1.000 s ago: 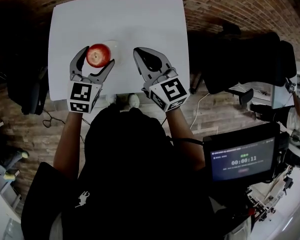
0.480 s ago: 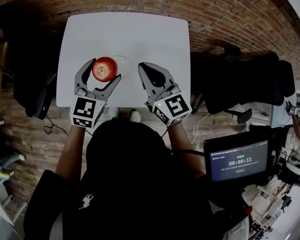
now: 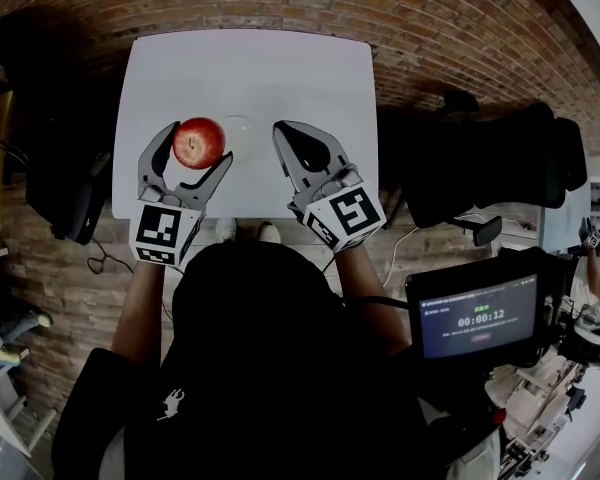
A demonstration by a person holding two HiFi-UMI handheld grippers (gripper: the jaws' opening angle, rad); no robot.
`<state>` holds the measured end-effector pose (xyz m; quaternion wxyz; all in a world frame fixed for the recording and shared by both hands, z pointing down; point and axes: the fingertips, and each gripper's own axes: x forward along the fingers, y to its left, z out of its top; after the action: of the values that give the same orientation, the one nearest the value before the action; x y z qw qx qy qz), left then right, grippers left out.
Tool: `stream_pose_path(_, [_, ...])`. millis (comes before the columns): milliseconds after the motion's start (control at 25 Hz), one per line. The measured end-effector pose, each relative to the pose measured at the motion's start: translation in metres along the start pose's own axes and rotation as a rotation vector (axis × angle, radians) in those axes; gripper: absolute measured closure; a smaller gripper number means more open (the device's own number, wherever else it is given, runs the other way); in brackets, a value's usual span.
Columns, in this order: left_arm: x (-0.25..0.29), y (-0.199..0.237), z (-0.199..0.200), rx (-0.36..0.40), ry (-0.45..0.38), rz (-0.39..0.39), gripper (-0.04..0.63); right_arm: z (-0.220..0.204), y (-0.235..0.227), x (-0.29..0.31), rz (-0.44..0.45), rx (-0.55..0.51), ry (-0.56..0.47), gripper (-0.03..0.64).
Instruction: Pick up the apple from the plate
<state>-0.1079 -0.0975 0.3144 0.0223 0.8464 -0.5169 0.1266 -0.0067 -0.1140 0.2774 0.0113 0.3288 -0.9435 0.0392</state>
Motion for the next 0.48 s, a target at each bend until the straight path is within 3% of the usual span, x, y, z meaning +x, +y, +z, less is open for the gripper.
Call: stream_pose_path(480, [0.002, 0.001, -0.012, -0.007, 0.025, -0.016, 0.190, -0.005, -0.002, 0.000, -0.022, 0.006, 0.012, 0.614])
